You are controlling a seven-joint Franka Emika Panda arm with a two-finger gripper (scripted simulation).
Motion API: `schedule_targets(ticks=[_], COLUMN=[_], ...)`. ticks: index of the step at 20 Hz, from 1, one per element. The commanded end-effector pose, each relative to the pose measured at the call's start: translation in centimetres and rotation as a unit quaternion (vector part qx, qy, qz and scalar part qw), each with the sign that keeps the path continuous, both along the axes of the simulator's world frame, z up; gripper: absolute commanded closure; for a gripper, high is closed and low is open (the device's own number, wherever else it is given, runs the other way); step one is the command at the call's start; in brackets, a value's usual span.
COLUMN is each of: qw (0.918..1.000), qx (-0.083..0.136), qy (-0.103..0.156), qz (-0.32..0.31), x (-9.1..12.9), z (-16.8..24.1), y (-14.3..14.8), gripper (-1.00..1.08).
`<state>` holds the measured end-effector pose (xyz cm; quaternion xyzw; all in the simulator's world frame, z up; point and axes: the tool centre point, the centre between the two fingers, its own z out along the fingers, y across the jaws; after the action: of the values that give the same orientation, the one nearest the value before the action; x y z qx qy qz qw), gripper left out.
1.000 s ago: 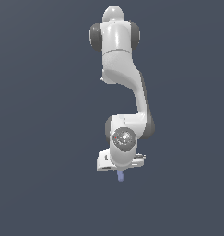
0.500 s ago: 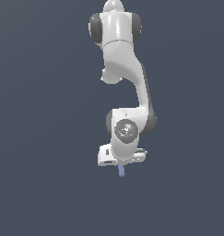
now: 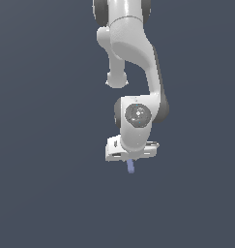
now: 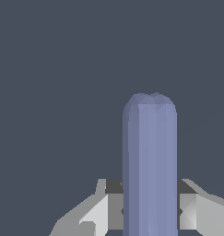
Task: Pick up the object and move it to a goal position.
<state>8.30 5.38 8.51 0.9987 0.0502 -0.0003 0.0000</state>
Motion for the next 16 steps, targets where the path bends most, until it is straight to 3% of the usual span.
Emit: schedule_targets(ticks=[1, 16], qw=[1.0, 1.0], qx=[0.0, 0.0], qy=[0.0, 0.0], qz=[0.0, 0.0], x=[-1.2, -9.0], z=[1.7, 12.8], y=[0.4, 3.1], gripper=[1.08, 1.08])
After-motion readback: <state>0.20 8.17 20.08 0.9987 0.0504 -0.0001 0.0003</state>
